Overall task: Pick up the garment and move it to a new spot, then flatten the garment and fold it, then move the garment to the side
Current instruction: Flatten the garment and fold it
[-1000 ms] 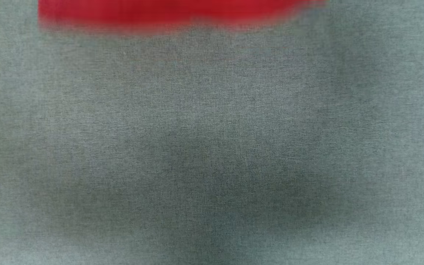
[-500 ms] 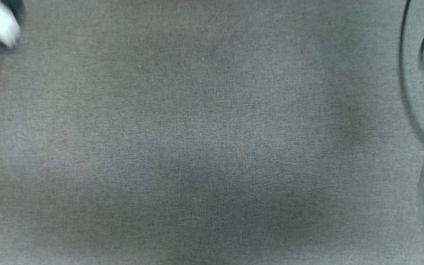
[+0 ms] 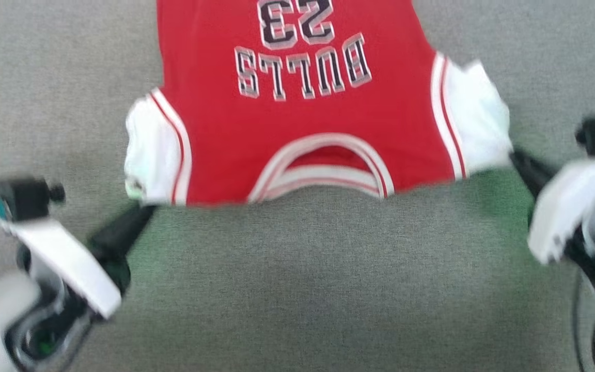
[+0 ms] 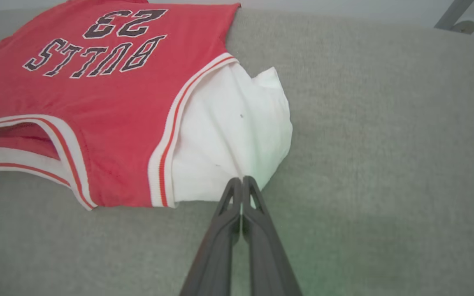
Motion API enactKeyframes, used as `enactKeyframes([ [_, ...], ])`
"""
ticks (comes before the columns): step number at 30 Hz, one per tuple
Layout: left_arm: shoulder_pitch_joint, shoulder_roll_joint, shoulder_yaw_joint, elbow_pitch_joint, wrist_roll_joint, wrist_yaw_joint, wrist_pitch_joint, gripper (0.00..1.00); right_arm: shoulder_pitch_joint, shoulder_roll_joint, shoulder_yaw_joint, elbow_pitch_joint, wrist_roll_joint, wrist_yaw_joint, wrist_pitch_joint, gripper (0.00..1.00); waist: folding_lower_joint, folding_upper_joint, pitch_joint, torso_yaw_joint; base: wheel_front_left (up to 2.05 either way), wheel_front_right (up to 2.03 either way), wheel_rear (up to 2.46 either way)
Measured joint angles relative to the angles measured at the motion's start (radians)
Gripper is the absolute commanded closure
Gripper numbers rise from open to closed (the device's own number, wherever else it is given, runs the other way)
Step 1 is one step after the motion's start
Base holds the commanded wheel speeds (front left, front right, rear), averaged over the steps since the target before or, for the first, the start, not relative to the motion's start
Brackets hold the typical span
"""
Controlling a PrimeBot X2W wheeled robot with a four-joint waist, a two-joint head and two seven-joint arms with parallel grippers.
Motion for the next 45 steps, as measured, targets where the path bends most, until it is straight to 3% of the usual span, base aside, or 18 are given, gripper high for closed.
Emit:
enactKeyframes([
  [5, 0.2, 0.01, 0.053, -0.056, 0.059, 0.0, 0.0, 1.0, 0.254, 0.0, -0.075, -0.233, 0.073, 0.0, 0.155, 1.0, 0.0, 0.0, -0.034, 0.009, 0.0, 0.0, 0.0],
  [10, 0.394, 0.071, 0.089, -0.126, 0.087, 0.0, 0.0, 1.0, 0.486, 0.008, -0.13, -0.422, 0.145, 0.0, 0.304, 1.0, 0.0, 0.0, -0.06, 0.015, 0.0, 0.0, 0.0],
  [16, 0.552, 0.149, 0.109, -0.233, 0.091, 0.0, -0.001, 1.0, 0.681, 0.035, -0.178, -0.562, 0.215, 0.0, 0.408, 1.0, -0.0001, 0.0, -0.061, 0.023, 0.0, 0.0, 0.0],
  [19, 0.6, 0.157, 0.144, -0.248, 0.1, 0.0, -0.002, 1.0, 0.738, 0.052, -0.199, -0.611, 0.222, 0.0, 0.422, 1.0, 0.0, 0.0, -0.056, 0.029, 0.0, 0.0, 0.0],
  [23, 0.616, 0.114, 0.179, -0.235, 0.116, 0.0, -0.002, 1.0, 0.729, 0.065, -0.185, -0.603, 0.218, 0.0, 0.414, 1.0, 0.0, 0.0, -0.051, 0.029, 0.0, 0.0, 0.0],
  [34, 0.586, 0.029, 0.161, -0.144, 0.123, 0.0, -0.002, 1.0, 0.609, 0.052, -0.085, -0.352, 0.168, 0.0, 0.37, 1.0, 0.0, 0.0, -0.024, 0.023, 0.0, 0.0, 0.0],
  [35, 0.58, 0.026, 0.158, -0.139, 0.123, 0.0, -0.002, 1.0, 0.602, 0.05, -0.075, -0.345, 0.162, 0.0, 0.36, 0.73, 0.0, 0.0, -0.022, 0.025, 0.0, 0.0, 0.0],
  [36, 0.574, 0.024, 0.153, -0.136, 0.123, 0.0, -0.002, 1.0, 0.594, 0.049, -0.072, -0.34, 0.159, 0.0, 0.344, 0.73, 0.0, 0.0, -0.019, 0.026, 0.0, 0.0, 0.0],
  [37, 0.57, 0.022, 0.151, -0.134, 0.123, 0.0, -0.002, 1.0, 0.583, 0.052, -0.074, -0.339, 0.156, 0.0, 0.33, 0.0, 0.0, 0.0, -0.017, 0.027, 0.0, 0.0, 0.0],
  [41, 0.553, 0.012, 0.147, -0.142, 0.145, 0.0, -0.002, 1.0, 0.561, 0.048, -0.101, -0.396, 0.164, 0.0, 0.355, 0.0, 0.0, 0.0, -0.007, 0.04, 0.0, 0.0, 0.0],
  [45, 0.532, 0.012, 0.136, -0.168, 0.173, 0.0, -0.002, 1.0, 0.496, 0.031, -0.189, -0.508, 0.183, 0.0, 0.461, 0.0, 0.0, 0.0, 0.009, 0.064, 0.0, 0.0, 0.0],
])
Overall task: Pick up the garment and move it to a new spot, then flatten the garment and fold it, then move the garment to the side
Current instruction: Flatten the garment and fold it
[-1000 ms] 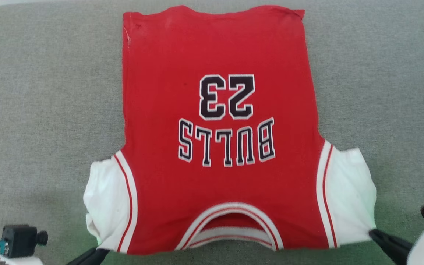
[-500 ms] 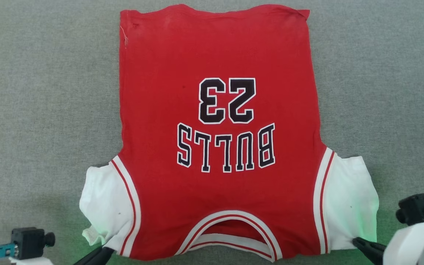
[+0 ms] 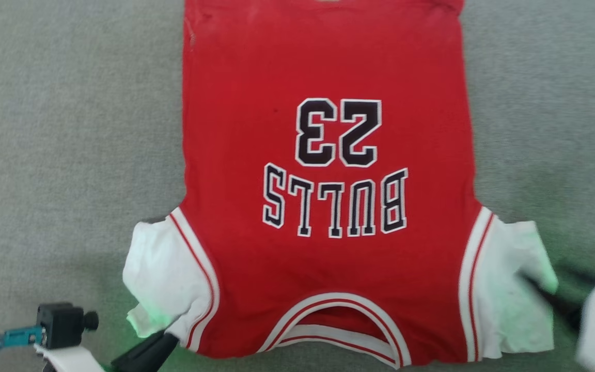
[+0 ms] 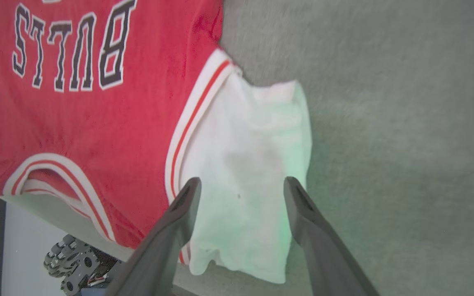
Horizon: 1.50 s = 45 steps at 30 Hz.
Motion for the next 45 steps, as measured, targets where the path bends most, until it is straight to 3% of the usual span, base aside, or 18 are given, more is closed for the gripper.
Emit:
enactKeyframes([
  [3, -0.03, -0.005, 0.001, -0.015, 0.014, 0.0, 0.0, 1.0, -0.133, -0.018, -0.08, -0.05, -0.02, 0.0, 0.067, 0.0, 0.0, 0.0, 0.022, 0.022, 0.0, 0.0, 0.0],
  [6, -0.061, -0.017, 0.001, -0.036, 0.043, 0.0, 0.0, 1.0, -0.359, -0.031, -0.099, -0.018, -0.086, 0.0, 0.092, 0.0, 0.0, 0.0, 0.055, 0.042, 0.0, 0.0, 0.0],
  [10, -0.109, -0.03, -0.007, -0.056, 0.068, 0.0, 0.0, 1.0, -0.665, -0.044, -0.053, 0.154, -0.239, 0.0, 0.059, 0.0, 0.0, 0.0, 0.104, 0.076, 0.0, 0.0, 0.0],
  [14, -0.152, -0.046, -0.014, -0.066, 0.075, 0.0, 0.0, 1.0, -0.881, -0.014, -0.007, 0.381, -0.355, 0.0, 0.022, 0.0, 0.0, 0.0, 0.148, 0.12, 0.0, 0.0, 0.0],
  [21, -0.2, -0.073, -0.038, -0.069, 0.094, 0.0, 0.0, 1.0, -1.083, 0.008, 0.002, 0.682, -0.533, 0.0, 0.059, 0.0, 0.0, 0.0, 0.215, 0.195, 0.0, 0.0, 0.0],
  [29, -0.223, -0.096, -0.058, -0.063, 0.094, 0.0, 0.0, 1.0, -1.156, 0.05, -0.049, 0.8, -0.618, 0.0, 0.085, 0.0, 0.0, 0.0, 0.257, 0.247, 0.0, 0.0, 0.0],
  [30, -0.225, -0.097, -0.056, -0.059, 0.094, 0.0, 0.0, 1.0, -1.157, 0.053, -0.054, 0.803, -0.626, 0.0, 0.072, 0.56, 0.0, -0.0001, 0.258, 0.247, 0.0, 0.0, 0.0],
  [31, -0.23, -0.098, -0.05, -0.05, 0.095, 0.0, 0.0, 1.0, -1.159, 0.057, -0.056, 0.808, -0.634, 0.0, 0.049, 0.88, 0.0, 0.0, 0.259, 0.244, 0.0, 0.0, 0.0],
  [32, -0.235, -0.1, -0.044, -0.04, 0.095, 0.0, 0.0, 1.0, -1.16, 0.06, -0.057, 0.819, -0.643, 0.0, 0.025, 1.0, 0.0, 0.0, 0.257, 0.24, 0.0, 0.0, 0.0],
  [39, -0.228, -0.098, -0.019, -0.02, 0.096, 0.0, 0.0, 1.0, -1.123, 0.046, -0.027, 0.851, -0.595, 0.0, -0.014, 1.0, 0.0, 0.0, 0.206, 0.212, 0.0, 0.0, 0.0],
  [45, -0.155, -0.083, 0.017, 0.01, 0.071, 0.0, 0.0, 1.0, -0.911, -0.063, 0.053, 0.683, -0.369, 0.0, 0.098, 1.0, 0.0, 0.0, 0.111, 0.174, 0.0, 0.0, 0.0],
])
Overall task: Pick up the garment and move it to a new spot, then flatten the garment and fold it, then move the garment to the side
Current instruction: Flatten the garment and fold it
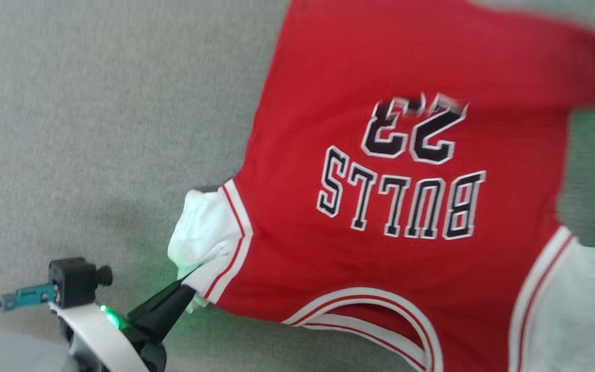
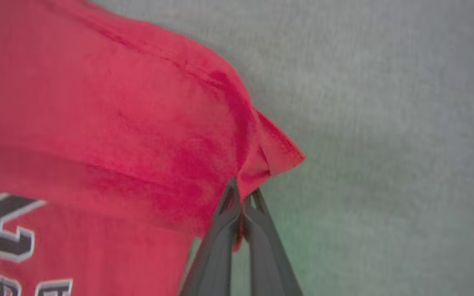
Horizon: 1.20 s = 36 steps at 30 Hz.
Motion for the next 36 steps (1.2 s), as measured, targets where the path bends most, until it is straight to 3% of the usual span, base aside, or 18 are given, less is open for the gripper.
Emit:
enactKeyframes([
  [5, 0.06, 0.006, 0.032, 0.026, -0.015, 0.0, 0.0, 1.0, 0.305, -0.077, -0.002, -0.277, 0.216, 0.0, 0.184, 1.0, 0.0, 0.0, -0.073, -0.046, 0.0, 0.0, 0.0],
  [8, 0.085, 0.005, 0.052, 0.043, -0.019, 0.0, 0.0, 1.0, 0.504, -0.064, -0.021, -0.441, 0.289, 0.0, 0.282, 1.0, 0.0, 0.0, -0.101, -0.08, 0.0, 0.0, 0.0],
  [12, 0.103, 0.0, 0.084, 0.062, -0.018, 0.0, 0.0, 1.0, 0.786, -0.014, -0.031, -0.647, 0.317, 0.0, 0.323, 1.0, 0.0, 0.0, -0.135, -0.122, 0.0, 0.0, 0.0],
  [17, 0.116, -0.005, 0.104, 0.063, -0.017, 0.0, 0.0, 1.0, 1.003, 0.058, 0.03, -0.742, 0.321, 0.0, 0.331, 1.0, 0.0, 0.0, -0.146, -0.136, 0.0, 0.0, 0.0],
  [20, 0.12, -0.008, 0.109, 0.064, -0.014, 0.0, 0.0, 1.0, 1.052, 0.092, 0.061, -0.744, 0.314, 0.0, 0.299, 1.0, 0.0, 0.0, -0.146, -0.142, 0.0, 0.0, 0.0],
  [21, 0.12, -0.008, 0.108, 0.064, -0.012, 0.0, 0.0, 1.0, 1.052, 0.094, 0.068, -0.744, 0.309, 0.0, 0.28, 0.91, 0.0, 0.0, -0.145, -0.145, 0.0, 0.0, 0.0],
  [22, 0.12, -0.008, 0.108, 0.064, -0.011, 0.0, 0.0, 1.0, 1.05, 0.097, 0.069, -0.745, 0.302, 0.0, 0.253, 0.49, 0.0, 0.0, -0.144, -0.147, 0.0, 0.0, 0.0],
  [23, 0.12, -0.009, 0.108, 0.064, -0.011, 0.0, 0.0, 1.0, 1.043, 0.103, 0.066, -0.744, 0.295, 0.0, 0.229, 0.0, 0.0, 0.0, -0.143, -0.149, 0.0, 0.0, 0.0],
  [30, 0.12, -0.024, 0.129, 0.058, -0.01, 0.0, 0.0, 1.0, 0.968, 0.118, -0.035, -0.838, 0.353, 0.0, 0.195, 0.0, 0.0, 0.0, -0.138, -0.139, 0.0, 0.0, 0.0],
  [33, 0.119, -0.036, 0.13, 0.055, -0.004, 0.0, 0.0, 1.0, 0.851, 0.104, -0.092, -0.89, 0.361, 0.0, 0.199, 0.0, 0.0, 0.0, -0.129, -0.125, 0.0, 0.0, 0.0],
  [36, 0.106, -0.059, 0.129, 0.054, -0.002, 0.0, 0.0, 1.0, 0.655, 0.081, -0.103, -0.867, 0.306, 0.0, 0.149, 0.0, 0.0, 0.0, -0.11, -0.108, 0.0, 0.0, 0.0],
])
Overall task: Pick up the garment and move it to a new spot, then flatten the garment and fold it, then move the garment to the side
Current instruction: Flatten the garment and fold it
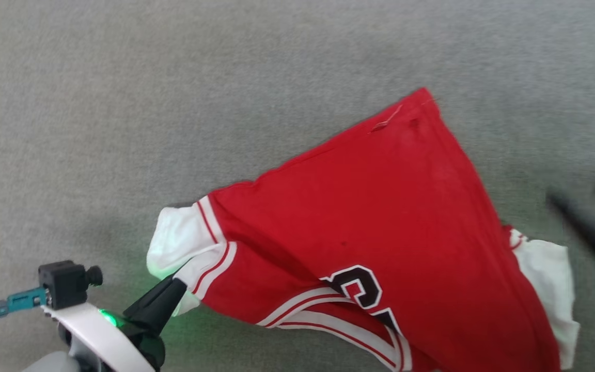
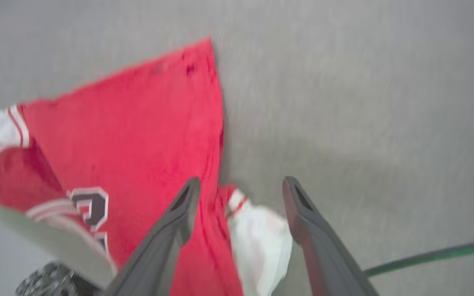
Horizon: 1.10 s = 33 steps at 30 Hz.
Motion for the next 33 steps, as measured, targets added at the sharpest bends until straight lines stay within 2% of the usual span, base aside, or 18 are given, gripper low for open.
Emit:
enactKeyframes([
  [4, -0.033, -0.028, -0.019, 0.002, 0.0, 0.0, 0.0, 1.0, -0.203, -0.057, 0.1, 0.152, -0.109, 0.0, -0.086, 0.0, 0.0, 0.0, 0.03, 0.033, 0.0, 0.0, 0.0],
  [8, -0.082, -0.056, -0.046, 0.008, 0.0, 0.0, 0.0, 1.0, -0.322, -0.058, 0.21, 0.359, -0.188, 0.0, -0.149, 0.0, 0.0, 0.0, 0.061, 0.075, 0.0, 0.0, 0.0],
  [12, -0.126, -0.085, -0.087, 0.02, -0.001, 0.0, 0.0, 1.0, -0.376, -0.055, 0.276, 0.534, -0.221, 0.0, -0.164, 0.0, 0.0, 0.0, 0.088, 0.122, 0.0, 0.0, 0.0],
  [17, -0.168, -0.109, -0.126, 0.038, -0.01, 0.0, 0.0, 1.0, -0.398, -0.083, 0.315, 0.628, -0.227, 0.0, -0.163, 0.0, 0.0, 0.0, 0.106, 0.18, 0.0, 0.0, 0.0],
  [21, -0.189, -0.121, -0.144, 0.051, -0.018, 0.0, 0.0, 1.0, -0.412, -0.105, 0.345, 0.67, -0.233, 0.0, -0.168, 0.0, 0.0, 0.0, 0.113, 0.195, 0.0, 0.0, 0.0],
  [22, -0.193, -0.121, -0.147, 0.053, -0.019, 0.0, 0.0, 1.0, -0.416, -0.105, 0.35, 0.68, -0.23, 0.0, -0.168, 0.58, 0.0, 0.0, 0.111, 0.192, 0.0, 0.0, 0.0],
  [23, -0.196, -0.121, -0.15, 0.057, -0.023, 0.0, 0.0, 1.0, -0.421, -0.101, 0.352, 0.69, -0.225, 0.0, -0.168, 1.0, 0.0, 0.0, 0.109, 0.188, 0.0, 0.0, 0.0],
  [29, -0.236, -0.094, -0.157, 0.12, -0.033, 0.0, 0.0, 1.0, -0.432, -0.057, 0.346, 0.751, -0.231, 0.001, -0.29, 1.0, 0.0001, 0.0, 0.083, 0.149, 0.0, 0.0, 0.0],
  [33, -0.309, -0.07, -0.144, 0.17, -0.028, 0.0, 0.0, 1.0, -0.481, -0.04, 0.28, 0.783, -0.255, 0.001, -0.402, 1.0, 0.0, 0.0, 0.06, 0.11, 0.0, 0.0, 0.0],
])
